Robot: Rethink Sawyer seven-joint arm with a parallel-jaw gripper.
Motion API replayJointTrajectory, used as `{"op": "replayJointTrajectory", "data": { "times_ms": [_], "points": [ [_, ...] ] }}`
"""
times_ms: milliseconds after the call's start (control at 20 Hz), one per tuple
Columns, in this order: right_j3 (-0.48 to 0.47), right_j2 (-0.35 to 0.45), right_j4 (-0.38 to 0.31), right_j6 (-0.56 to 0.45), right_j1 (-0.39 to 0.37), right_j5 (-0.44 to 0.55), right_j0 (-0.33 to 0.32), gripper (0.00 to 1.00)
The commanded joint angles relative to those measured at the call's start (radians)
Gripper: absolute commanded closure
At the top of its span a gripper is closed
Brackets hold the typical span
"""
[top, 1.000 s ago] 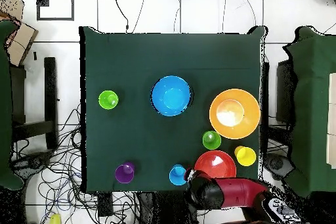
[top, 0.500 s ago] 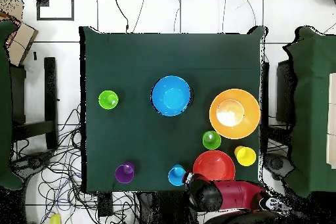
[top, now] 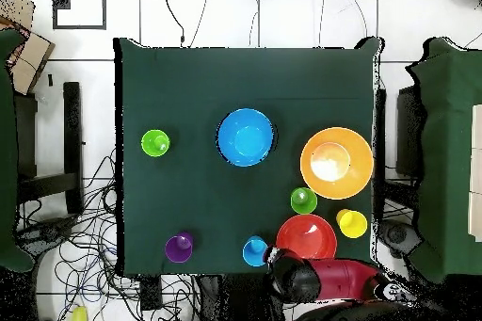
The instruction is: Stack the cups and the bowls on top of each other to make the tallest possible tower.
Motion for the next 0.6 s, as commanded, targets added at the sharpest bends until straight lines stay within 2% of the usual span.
{"op": "replayJointTrajectory", "data": {
  "times_ms": [50, 600],
  "points": [
    [-0.148, 0.063, -0.069, -0.033, 0.059, -0.040, -0.005, 0.00],
    [-0.166, 0.075, -0.064, -0.040, 0.055, -0.023, -0.003, 0.00]
  ]
}}
